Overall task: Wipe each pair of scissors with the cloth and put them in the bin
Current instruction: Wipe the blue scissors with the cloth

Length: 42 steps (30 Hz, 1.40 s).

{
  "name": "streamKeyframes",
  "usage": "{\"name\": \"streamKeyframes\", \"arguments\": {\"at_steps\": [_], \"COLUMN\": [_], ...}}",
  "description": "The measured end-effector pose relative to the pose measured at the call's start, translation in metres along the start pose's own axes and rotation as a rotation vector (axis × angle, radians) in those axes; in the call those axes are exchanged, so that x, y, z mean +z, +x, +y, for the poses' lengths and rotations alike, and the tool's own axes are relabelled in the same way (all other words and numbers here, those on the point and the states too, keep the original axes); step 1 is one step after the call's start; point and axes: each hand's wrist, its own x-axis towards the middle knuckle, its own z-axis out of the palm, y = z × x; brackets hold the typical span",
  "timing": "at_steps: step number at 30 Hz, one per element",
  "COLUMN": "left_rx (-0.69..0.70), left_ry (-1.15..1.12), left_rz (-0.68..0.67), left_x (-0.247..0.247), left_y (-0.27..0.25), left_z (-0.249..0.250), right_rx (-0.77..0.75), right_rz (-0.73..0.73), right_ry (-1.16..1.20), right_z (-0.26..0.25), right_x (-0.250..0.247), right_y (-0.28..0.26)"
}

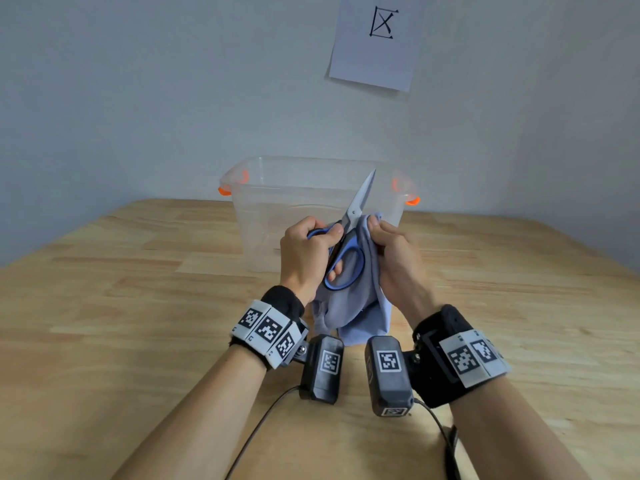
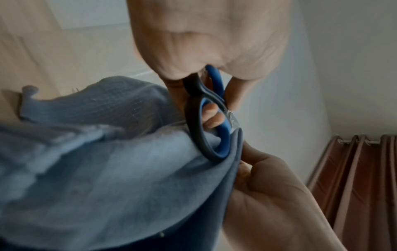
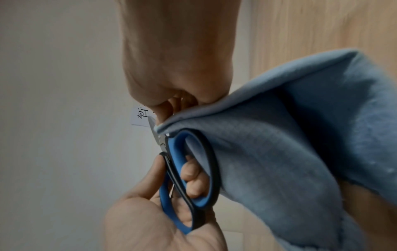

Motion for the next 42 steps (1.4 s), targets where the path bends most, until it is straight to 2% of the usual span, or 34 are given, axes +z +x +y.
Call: {"name": "streamKeyframes", "arguments": {"at_steps": [6, 9, 11, 14, 23, 27, 30, 32, 36, 39, 42], "left_rx": [0.026, 0.058, 0.056, 0.034, -0.028, -0.030, -0.019, -0.012, 0.020, 0.050, 0.080], "left_ry": [0.030, 0.069, 0.083, 0.080, 0.025, -0.015, -0.023, -0.011, 0.028, 0.068, 0.108], "left_rz": [0.005, 0.001, 0.001, 0.009, 0.009, 0.004, 0.018, 0.026, 0.042, 0.036, 0.040], "left_x": [0.000, -0.001, -0.002, -0.002, 0.001, 0.002, 0.001, 0.000, 0.000, 0.000, -0.001], "left_y": [0.000, -0.001, -0.001, -0.001, 0.000, 0.000, 0.001, 0.001, -0.001, -0.001, -0.001], "left_z": [-0.001, -0.001, -0.002, -0.003, -0.004, -0.001, 0.001, 0.000, -0.001, -0.002, -0.003], "right_rx": [0.011, -0.044, -0.127, -0.209, -0.315, -0.344, -0.295, -0.192, -0.048, -0.036, -0.081], "right_rz": [-0.220, -0.160, -0.120, -0.113, 0.061, 0.188, 0.163, 0.131, -0.001, -0.050, -0.039], "right_ry": [-0.007, -0.127, -0.290, -0.447, -0.455, -0.455, -0.399, -0.311, -0.190, -0.215, -0.279], "right_z": [-0.003, -0.004, -0.004, -0.002, 0.014, 0.012, 0.007, 0.002, -0.007, -0.010, -0.006], "right_x": [0.005, 0.004, 0.000, -0.005, 0.004, 0.005, 0.000, 0.000, 0.001, 0.002, 0.004], "right_y": [-0.012, -0.011, -0.008, -0.004, -0.004, -0.003, -0.003, -0.005, -0.009, -0.012, -0.013]}}
